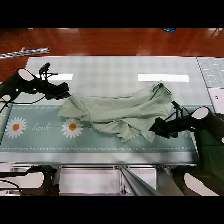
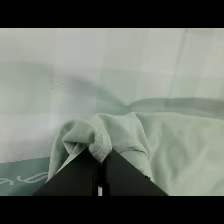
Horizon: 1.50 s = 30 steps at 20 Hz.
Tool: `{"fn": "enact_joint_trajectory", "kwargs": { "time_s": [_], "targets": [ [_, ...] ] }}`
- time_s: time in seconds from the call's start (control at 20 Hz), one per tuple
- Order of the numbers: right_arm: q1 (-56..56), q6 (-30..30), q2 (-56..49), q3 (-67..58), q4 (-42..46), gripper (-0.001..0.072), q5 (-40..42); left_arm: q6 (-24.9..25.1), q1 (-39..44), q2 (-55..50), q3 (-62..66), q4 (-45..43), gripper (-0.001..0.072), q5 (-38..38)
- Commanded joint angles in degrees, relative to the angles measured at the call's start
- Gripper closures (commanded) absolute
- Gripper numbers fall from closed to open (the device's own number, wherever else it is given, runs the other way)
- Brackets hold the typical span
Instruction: Fold the shirts.
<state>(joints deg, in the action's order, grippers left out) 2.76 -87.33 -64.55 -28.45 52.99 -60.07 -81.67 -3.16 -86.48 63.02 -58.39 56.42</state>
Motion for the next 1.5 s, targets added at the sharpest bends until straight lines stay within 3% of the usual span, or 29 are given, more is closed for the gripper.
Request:
{"fn": "enact_joint_trajectory", "kwargs": {
  "time_s": [0.0, 0.05, 0.1, 0.4, 0.7, 0.85, 1.2, 1.45],
  "targets": [
    [-3.9, 2.1, -4.2, -2.1, -6.3, 0.0448, 6.5, 0.0, 0.0, 0.0, 0.0, 0.0, 0.0689, 0.0],
    [-4.9, 3.9, -4.9, -3.8, -7.5, 0.0601, 6.8, 0.0, 0.0, 0.0, 0.0, 0.0, 0.0689, 0.0],
    [-5.8, 6.1, -5.3, -6.0, -8.1, 0.0688, 6.6, 0.0, 0.0, 0.0, 0.1, 0.0, 0.0689, 0.0],
    [-4.2, 3.2, -2.1, -34.7, -0.1, 0.0689, -3.7, -2.2, -5.6, 5.6, 15.6, -1.5, 0.0689, 4.5],
    [-2.5, -0.1, 1.7, -75.3, 6.8, 0.0689, -8.2, -2.2, -7.9, 18.1, 39.5, 2.1, 0.0689, 4.8],
    [-2.5, -0.1, 5.0, -88.1, 8.2, 0.0689, -8.9, -1.9, -8.5, 25.9, 46.9, 1.6, 0.0689, 4.7],
    [-2.5, -0.7, 19.7, -90.0, 16.0, 0.0689, -11.2, -2.0, -11.5, 45.0, 48.8, -12.7, 0.0689, 4.8],
    [-2.5, -5.2, 25.9, -88.1, 22.1, 0.0689, -22.6, -2.1, -10.2, 53.1, 48.2, -21.0, 0.0689, 11.5]
  ]
}}
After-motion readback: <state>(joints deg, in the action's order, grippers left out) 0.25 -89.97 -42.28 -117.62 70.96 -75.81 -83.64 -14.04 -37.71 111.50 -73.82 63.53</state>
